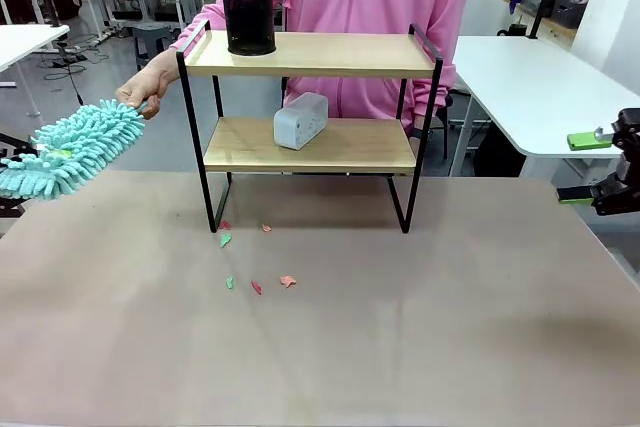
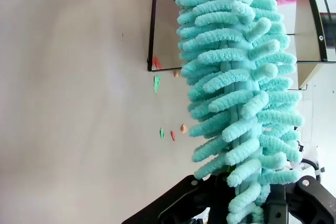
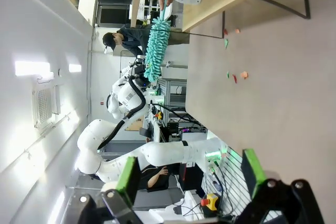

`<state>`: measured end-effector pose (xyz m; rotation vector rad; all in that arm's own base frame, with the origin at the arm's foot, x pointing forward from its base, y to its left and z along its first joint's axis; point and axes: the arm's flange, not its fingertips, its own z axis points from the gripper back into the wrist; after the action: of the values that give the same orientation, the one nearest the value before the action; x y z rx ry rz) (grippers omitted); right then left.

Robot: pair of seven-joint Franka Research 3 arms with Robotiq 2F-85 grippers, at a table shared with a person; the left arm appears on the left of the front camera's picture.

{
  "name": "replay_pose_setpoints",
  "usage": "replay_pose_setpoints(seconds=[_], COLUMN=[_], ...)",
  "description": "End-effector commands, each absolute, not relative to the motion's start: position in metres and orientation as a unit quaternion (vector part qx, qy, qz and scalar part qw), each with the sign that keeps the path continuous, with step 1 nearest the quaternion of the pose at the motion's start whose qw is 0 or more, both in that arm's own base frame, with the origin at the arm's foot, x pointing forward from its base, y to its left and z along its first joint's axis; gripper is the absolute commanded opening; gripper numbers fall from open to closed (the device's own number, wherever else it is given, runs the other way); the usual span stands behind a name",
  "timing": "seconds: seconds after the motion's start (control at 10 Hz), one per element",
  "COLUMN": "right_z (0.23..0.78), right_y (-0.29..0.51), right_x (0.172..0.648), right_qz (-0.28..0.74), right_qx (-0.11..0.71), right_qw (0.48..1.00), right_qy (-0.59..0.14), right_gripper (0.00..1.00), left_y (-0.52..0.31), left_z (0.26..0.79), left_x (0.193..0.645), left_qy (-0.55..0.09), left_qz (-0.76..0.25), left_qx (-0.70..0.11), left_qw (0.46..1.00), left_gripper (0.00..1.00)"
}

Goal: Clean the shelf.
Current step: Hand the Duster back to the human.

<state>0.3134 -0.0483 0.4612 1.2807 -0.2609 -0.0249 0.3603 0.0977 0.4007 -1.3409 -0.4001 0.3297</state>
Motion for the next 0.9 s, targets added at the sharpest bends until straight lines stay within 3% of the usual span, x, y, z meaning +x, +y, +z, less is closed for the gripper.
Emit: replay_pose_setpoints(seconds=[0.0, 0.1, 0.2, 0.3, 0.4, 0.8], right_z=[0.463, 0.463, 0.463, 0.463, 0.463, 0.463], right_y=[-0.05, -0.05, -0.05, -0.05, -0.05, -0.05], right_x=[0.313, 0.313, 0.313, 0.313, 0.313, 0.313], right_qz=[0.0, 0.0, 0.0, 0.0, 0.0, 0.0], right_qx=[0.591, 0.591, 0.591, 0.591, 0.591, 0.591], right_qw=[0.797, 0.797, 0.797, 0.797, 0.797, 0.797], right_qy=[-0.122, -0.122, -0.122, -0.122, -0.122, -0.122], right_gripper=[1.0, 1.0, 1.0, 1.0, 1.0, 1.0], left_y=[0.096, 0.094, 0.092, 0.09, 0.087, 0.061], left_z=[0.401, 0.403, 0.404, 0.405, 0.407, 0.41], left_x=[0.36, 0.36, 0.36, 0.36, 0.359, 0.361], left_qy=[-0.176, -0.182, -0.182, -0.183, -0.185, -0.207], left_qz=[0.143, 0.144, 0.139, 0.135, 0.129, 0.122], left_qx=[-0.613, -0.613, -0.612, -0.613, -0.616, -0.664], left_qw=[0.756, 0.755, 0.757, 0.756, 0.755, 0.708], left_gripper=[0.73, 0.74, 1.0, 0.78, 1.0, 1.0])
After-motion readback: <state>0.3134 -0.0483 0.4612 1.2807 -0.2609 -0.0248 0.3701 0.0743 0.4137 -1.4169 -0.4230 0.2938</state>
